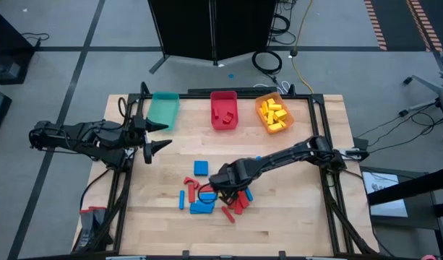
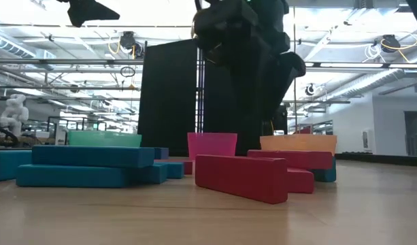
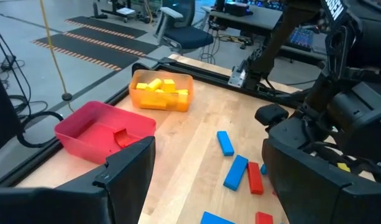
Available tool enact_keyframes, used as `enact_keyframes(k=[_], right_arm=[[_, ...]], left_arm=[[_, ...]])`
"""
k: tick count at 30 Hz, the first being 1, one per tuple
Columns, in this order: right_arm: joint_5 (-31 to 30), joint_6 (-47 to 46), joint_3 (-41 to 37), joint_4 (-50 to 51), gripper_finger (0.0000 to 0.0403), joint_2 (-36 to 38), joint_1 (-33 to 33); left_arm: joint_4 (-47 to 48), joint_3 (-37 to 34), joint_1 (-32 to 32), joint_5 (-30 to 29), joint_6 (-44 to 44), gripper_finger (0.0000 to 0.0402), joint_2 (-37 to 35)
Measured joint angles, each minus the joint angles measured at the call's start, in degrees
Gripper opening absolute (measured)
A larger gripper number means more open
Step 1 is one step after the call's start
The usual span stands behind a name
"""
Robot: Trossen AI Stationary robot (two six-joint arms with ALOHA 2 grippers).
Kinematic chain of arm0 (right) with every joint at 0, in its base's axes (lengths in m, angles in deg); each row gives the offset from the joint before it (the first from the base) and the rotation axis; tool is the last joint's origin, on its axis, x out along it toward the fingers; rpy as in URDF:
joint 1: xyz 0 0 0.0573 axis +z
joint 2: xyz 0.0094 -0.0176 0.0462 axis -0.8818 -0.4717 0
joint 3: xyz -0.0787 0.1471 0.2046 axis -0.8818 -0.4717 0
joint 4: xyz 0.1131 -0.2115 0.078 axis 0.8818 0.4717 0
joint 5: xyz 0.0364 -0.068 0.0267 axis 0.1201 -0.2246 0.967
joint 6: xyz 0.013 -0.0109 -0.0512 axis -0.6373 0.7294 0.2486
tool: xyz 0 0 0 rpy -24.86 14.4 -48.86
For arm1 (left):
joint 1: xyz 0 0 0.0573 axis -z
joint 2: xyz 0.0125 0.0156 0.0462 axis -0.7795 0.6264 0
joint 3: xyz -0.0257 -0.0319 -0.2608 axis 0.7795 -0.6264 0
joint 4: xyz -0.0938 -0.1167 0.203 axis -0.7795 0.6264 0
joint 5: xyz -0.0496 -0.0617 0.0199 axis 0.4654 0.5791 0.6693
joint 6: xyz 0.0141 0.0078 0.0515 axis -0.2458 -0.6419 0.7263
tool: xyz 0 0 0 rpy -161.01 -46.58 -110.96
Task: Sort blocks
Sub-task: Put the red block into the red bin
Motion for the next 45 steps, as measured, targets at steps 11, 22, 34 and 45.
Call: enact_keyframes(k=[11,22,34,45], right_arm=[[-1.7,-9.2,0.0,1.0,0.0252,0.0,1.7],[-3.2,-12.9,-1.8,-1.2,0.0252,0.0,2.7],[-2.2,-14.7,-6.0,-6.7,0.0252,0.0,3.3],[-1.2,-15.7,-11.0,-11.7,0.0252,0.0,3.5]], left_arm=[[0.0,0.0,0.0,0.9,0.0,0.0302,0.0],[0.0,0.0,0.0,1.2,0.0,0.0302,0.0],[0.0,0.0,0.0,1.1,0.0,0.0302,0.0],[0.0,0.0,0.0,1.1,0.1,0.0302,0.0]])
